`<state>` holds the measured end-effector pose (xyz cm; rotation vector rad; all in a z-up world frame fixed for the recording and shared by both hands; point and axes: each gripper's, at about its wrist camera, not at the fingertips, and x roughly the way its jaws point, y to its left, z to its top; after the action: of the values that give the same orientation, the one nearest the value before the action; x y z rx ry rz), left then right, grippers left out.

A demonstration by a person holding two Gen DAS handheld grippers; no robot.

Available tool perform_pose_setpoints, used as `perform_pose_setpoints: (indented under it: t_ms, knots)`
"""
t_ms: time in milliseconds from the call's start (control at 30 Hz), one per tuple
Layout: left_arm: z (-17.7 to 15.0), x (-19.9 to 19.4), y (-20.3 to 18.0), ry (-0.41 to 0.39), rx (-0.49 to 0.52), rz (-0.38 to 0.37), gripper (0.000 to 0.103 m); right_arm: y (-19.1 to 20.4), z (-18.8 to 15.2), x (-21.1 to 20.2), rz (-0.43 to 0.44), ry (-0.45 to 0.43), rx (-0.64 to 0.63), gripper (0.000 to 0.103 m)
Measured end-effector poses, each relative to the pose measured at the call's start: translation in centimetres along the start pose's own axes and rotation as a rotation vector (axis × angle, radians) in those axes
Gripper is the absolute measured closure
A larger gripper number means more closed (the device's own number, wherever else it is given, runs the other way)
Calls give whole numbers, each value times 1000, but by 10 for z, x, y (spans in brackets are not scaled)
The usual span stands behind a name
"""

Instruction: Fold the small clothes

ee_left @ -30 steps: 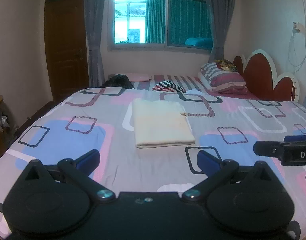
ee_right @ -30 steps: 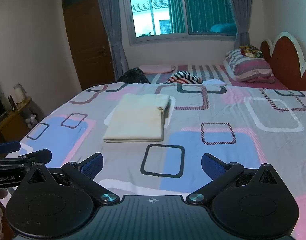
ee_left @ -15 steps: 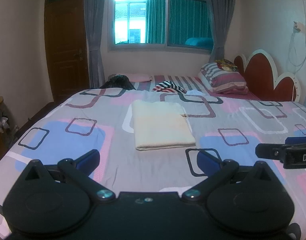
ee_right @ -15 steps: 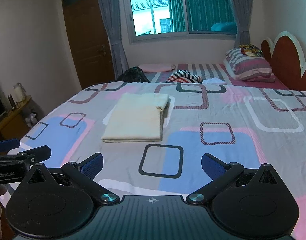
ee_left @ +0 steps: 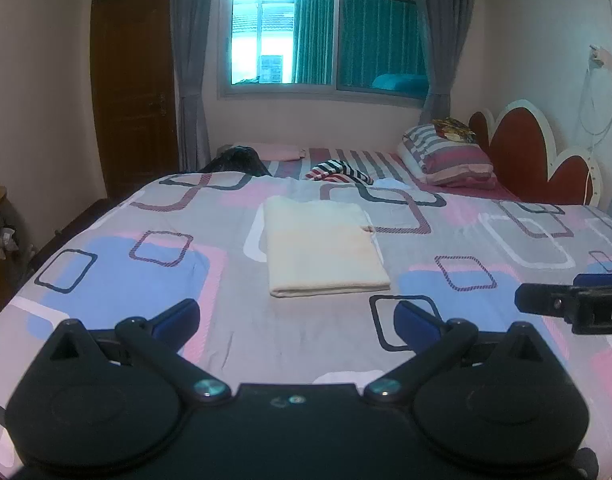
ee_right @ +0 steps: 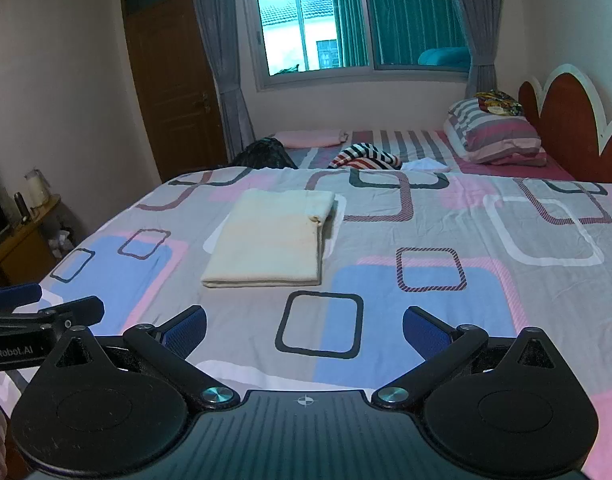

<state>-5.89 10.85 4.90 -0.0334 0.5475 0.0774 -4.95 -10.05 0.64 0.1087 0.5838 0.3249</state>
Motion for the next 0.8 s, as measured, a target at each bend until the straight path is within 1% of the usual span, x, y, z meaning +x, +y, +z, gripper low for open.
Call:
perform_pose_setpoints:
  t_ms: [233,433,800]
  knots:
    - [-1,2,-1,8,-6,1,0,5,2,1,2,6,-10,0]
    - [-3,0,-4,2,18,4,1,7,2,1,0,5,-11,0]
    - [-5,-4,-4,-5,18,4,1,10,1,1,10,2,-26,0]
